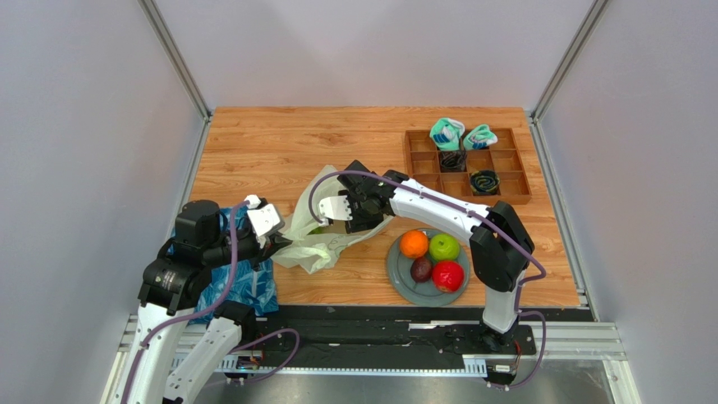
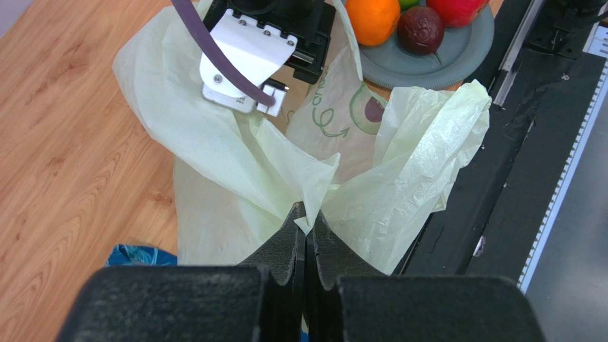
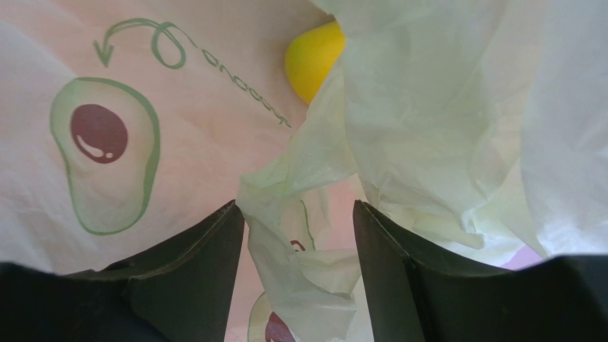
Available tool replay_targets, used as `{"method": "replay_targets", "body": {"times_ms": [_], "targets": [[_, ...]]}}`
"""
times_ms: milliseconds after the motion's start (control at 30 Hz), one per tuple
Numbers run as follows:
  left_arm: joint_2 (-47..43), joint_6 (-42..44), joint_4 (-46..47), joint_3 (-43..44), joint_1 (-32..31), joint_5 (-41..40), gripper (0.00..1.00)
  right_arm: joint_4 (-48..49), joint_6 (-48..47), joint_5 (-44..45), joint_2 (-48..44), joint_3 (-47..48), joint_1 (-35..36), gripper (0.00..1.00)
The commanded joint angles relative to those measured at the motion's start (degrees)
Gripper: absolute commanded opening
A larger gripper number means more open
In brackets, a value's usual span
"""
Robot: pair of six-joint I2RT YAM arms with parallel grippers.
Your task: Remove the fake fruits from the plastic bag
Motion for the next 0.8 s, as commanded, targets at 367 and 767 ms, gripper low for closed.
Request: {"method": "replay_targets", "body": {"times_ms": [367, 767], "targets": [[1.44, 3.45, 4.00, 0.24, 0.10, -1.89, 0.00, 0.04, -3.47, 14.19, 4.07, 7.47, 0.50, 0.00], [23.30, 6.09, 14.37, 26.15, 0.10, -5.59, 0.00, 2.91, 29.64, -11.22, 8.56, 52.59, -9.87, 0.00]]}}
